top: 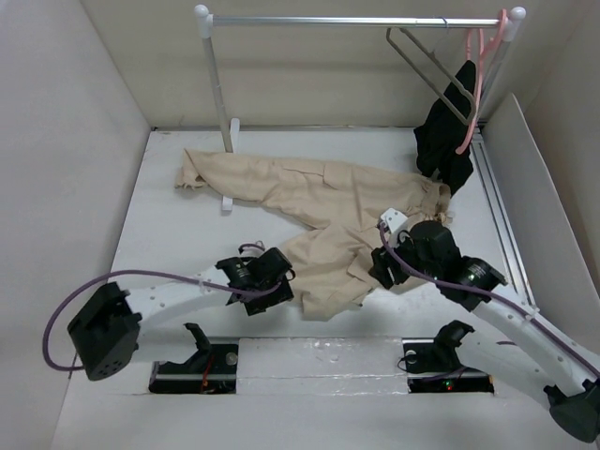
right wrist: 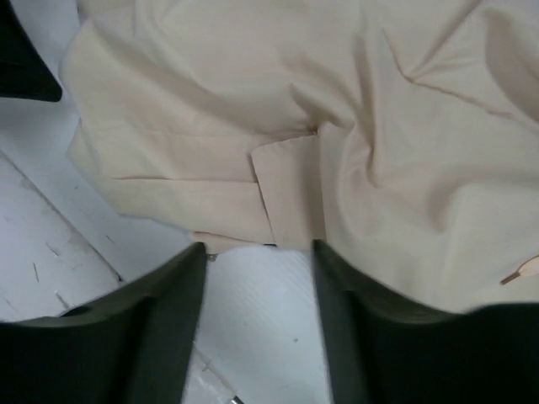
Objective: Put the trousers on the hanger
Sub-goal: Flatten out the trousers at the center of the board.
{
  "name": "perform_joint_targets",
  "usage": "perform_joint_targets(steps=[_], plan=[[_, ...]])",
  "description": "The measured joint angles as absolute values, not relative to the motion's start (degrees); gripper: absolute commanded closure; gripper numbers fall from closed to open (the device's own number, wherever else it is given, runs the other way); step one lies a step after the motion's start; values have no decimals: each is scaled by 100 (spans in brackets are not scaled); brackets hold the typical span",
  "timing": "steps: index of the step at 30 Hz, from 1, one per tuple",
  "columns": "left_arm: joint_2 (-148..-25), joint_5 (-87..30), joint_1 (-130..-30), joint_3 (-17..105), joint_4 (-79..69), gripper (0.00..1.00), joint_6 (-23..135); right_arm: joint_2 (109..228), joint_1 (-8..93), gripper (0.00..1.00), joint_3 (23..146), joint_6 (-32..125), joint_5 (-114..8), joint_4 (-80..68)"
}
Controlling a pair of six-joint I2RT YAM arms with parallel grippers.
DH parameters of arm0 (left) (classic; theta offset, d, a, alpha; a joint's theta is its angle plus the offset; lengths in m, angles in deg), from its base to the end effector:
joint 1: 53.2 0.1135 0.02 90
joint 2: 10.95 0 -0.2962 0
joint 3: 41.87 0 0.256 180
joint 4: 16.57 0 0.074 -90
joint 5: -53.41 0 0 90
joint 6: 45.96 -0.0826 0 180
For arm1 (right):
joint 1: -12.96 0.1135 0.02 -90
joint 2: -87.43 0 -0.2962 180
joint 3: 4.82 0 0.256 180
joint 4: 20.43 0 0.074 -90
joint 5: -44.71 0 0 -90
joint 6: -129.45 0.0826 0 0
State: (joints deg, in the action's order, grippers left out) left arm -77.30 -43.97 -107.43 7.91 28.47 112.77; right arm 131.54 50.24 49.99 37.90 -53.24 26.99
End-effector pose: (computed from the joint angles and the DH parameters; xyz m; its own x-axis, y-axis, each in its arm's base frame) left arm 0.1376 -0.1729 0.1747 -0.9031 -0.3274 -0.2778 -0.2003 0.8934 -0.4021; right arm 0.1393 0.1204 0.2740 -0.4570 -0.3815 -0.8035 -0.7007 0.7108 0.0610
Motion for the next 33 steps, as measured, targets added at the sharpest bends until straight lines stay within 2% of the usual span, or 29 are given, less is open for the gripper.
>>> perform_joint_targets(steps=[3, 8, 10, 13, 14, 15, 18, 20, 21, 23, 24, 25, 29, 33], plan=[[-8384, -4499, -10660, 835, 2574, 37, 11290, 13353, 5137, 23, 4994, 3823, -5271, 2738], [-8978, -4788, -10385, 1163, 1922, 46, 11277, 13360, 5164, 18, 4649, 4077, -4902, 2771], [-9157, -4928, -10361, 1287, 1754, 48, 11275, 13362, 5039, 11, 4391, 4293, -4696, 2815], [-9291, -5092, -10343, 1394, 1597, 71, 11266, 13369, 4499, 7, 3980, 4494, -4508, 2741], [-9293, -5149, -10343, 1407, 1557, 90, 11253, 13425, 4243, 7, 3901, 4512, -4462, 2721], [-9291, -5205, -10343, 1423, 1522, 100, 11264, 13513, 3990, 7, 3869, 4518, -4410, 2708], [-9291, -5422, -10343, 1534, 1562, 100, 11229, 13917, 3207, 10, 3866, 4442, -4338, 2476], [-9291, -5608, -10343, 1779, 1854, 100, 11205, 14243, 2807, 20, 3866, 4389, -4392, 2216], [-9284, -5737, -10343, 1960, 2034, 100, 11179, 14426, 2648, 38, 3869, 4376, -4462, 2063], [-9247, -5997, -10343, 2474, 2517, 100, 11076, 14833, 2414, 68, 3886, 4348, -4677, 1766], [-9186, -6141, -10343, 2754, 2729, 100, 11004, 15084, 2324, 90, 3904, 4337, -4768, 1611], [-9090, -6268, -10343, 3073, 2982, 100, 10923, 15366, 2235, 98, 3945, 4322, -4889, 1462], [-8801, -6644, -10365, 4835, 3977, 100, 10445, 15956, 1828, 100, 4072, 4282, -5459, 1027], [-9210, -7085, -10518, 7645, 4917, 100, 9885, 15917, 1542, 100, 4072, 4199, -5649, 804]])
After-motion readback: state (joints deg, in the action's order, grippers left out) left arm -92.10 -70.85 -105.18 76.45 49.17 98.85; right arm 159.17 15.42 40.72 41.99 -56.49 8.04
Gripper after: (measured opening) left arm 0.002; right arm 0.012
